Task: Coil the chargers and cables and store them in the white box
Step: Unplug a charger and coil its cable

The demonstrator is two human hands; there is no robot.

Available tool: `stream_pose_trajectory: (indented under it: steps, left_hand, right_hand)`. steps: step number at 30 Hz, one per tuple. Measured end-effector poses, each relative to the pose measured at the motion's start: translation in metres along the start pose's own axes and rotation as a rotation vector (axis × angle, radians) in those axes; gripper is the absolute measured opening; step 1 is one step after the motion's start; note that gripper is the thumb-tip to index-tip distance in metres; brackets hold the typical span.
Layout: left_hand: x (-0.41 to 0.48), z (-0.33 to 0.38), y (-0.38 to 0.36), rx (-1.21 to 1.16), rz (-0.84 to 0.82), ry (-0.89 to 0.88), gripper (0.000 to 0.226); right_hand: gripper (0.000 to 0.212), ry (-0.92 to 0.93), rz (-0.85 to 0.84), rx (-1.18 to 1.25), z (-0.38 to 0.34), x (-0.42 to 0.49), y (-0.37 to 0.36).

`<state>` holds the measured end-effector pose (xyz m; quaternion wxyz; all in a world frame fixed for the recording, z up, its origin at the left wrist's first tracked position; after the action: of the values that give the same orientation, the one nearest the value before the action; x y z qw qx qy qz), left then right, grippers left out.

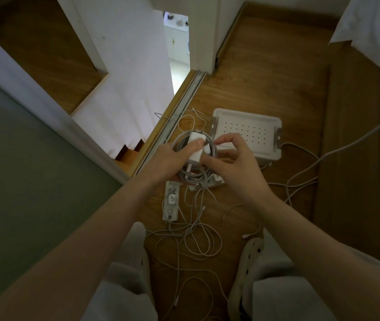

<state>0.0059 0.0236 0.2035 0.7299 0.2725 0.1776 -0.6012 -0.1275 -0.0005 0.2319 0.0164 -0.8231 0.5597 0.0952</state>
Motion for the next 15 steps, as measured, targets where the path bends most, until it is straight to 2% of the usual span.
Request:
stream_pose_trajectory:
  steps: [4,7,9,12,13,15]
  left_hand:
    - [0.0,0.001,-0.001,0.019,0.035,-0.014,0.028]
    - [0.001,0.0,-0.001,0.026,0.036,-0.008,0.031]
    - [0.002,-0.001,0.002,0.024,0.041,0.004,0.033]
    - [0.003,-0.003,0.002,0.021,0.03,0.011,0.036]
    - [0.003,-0.003,0.002,0.014,0.031,0.018,0.038]
    - [0.003,-0.003,0.003,0.009,0.036,0.022,0.04]
  right_hand:
    - [0.02,0.083,0.043,-0.074,0.0,0.002,-0.001]
    - [0.009,0.134,0.028,-0.167,-0.001,0.009,0.001]
    - [0.006,0.195,0.025,-0.31,-0.006,0.011,0.002]
    - [0.006,0.39,0.033,-0.601,-0.024,0.004,-0.007]
    - [0.007,0.445,0.03,-0.618,-0.028,0.002,-0.011]
    - [0.012,0.443,0.037,-0.548,-0.031,-0.001,-0.011]
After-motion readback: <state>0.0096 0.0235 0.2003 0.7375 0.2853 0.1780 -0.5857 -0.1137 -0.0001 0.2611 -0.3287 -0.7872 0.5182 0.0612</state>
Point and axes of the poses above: each hand's wrist, its own x-axis towards the middle knuckle, its own y-axis out of the back of the hand, z = x × y, the point moved 9 cm from there along x, towards the middle knuckle, and after that the axes turned 6 degrees about y, right-handed, at the moved point
